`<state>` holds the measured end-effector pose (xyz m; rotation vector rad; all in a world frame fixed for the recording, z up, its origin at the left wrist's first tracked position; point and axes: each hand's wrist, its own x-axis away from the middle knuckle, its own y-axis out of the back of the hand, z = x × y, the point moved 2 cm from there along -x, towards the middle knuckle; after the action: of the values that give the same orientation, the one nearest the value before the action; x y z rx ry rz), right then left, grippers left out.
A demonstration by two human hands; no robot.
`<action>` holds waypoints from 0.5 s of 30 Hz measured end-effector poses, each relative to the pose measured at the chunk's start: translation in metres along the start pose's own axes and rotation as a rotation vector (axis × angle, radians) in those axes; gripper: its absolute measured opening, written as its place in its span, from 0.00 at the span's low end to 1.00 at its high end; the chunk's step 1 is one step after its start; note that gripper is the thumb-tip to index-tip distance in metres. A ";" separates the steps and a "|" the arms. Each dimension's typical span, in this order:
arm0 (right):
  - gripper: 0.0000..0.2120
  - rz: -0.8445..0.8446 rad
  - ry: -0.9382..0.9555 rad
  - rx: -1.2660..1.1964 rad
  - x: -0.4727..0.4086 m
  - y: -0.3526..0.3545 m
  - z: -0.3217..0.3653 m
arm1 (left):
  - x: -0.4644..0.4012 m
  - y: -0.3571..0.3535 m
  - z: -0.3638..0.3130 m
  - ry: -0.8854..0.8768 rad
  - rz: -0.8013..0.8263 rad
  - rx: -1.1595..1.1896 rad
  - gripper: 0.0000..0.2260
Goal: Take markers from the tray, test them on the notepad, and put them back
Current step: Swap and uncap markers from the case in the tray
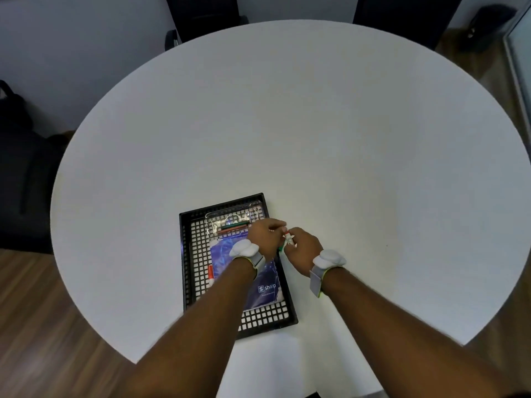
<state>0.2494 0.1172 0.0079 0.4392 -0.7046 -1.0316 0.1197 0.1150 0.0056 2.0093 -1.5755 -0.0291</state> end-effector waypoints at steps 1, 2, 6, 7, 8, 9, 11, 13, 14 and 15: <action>0.11 -0.004 -0.031 -0.015 -0.001 0.000 0.000 | 0.002 -0.002 -0.004 -0.027 0.014 -0.107 0.10; 0.11 -0.007 -0.053 -0.021 -0.003 -0.001 -0.001 | 0.004 -0.005 -0.006 -0.044 0.019 -0.182 0.10; 0.12 -0.023 -0.089 -0.015 -0.006 -0.003 -0.015 | -0.003 -0.010 -0.007 -0.060 0.076 -0.326 0.12; 0.12 -0.028 -0.097 -0.021 -0.007 -0.004 -0.019 | -0.007 -0.010 -0.008 -0.057 0.099 -0.404 0.12; 0.12 -0.039 -0.109 -0.029 -0.008 -0.004 -0.023 | -0.012 -0.011 -0.008 -0.048 0.123 -0.490 0.14; 0.11 -0.047 -0.121 -0.032 -0.009 -0.003 -0.027 | -0.016 -0.012 -0.007 -0.036 0.150 -0.585 0.15; 0.11 -0.047 -0.136 -0.030 -0.011 -0.002 -0.034 | -0.022 -0.016 -0.008 -0.077 0.196 -0.795 0.14; 0.11 -0.040 -0.151 -0.037 -0.013 0.000 -0.041 | -0.023 -0.025 -0.010 -0.130 0.246 -1.009 0.11; 0.12 -0.035 -0.161 -0.043 -0.013 0.001 -0.044 | -0.023 -0.031 -0.012 -0.140 0.278 -1.098 0.09; 0.12 -0.034 -0.175 -0.051 -0.013 0.003 -0.048 | -0.024 -0.037 -0.014 -0.135 0.313 -1.168 0.08</action>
<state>0.2811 0.1307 -0.0281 0.3207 -0.8270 -1.1269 0.1501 0.1476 -0.0078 0.8558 -1.4004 -0.7789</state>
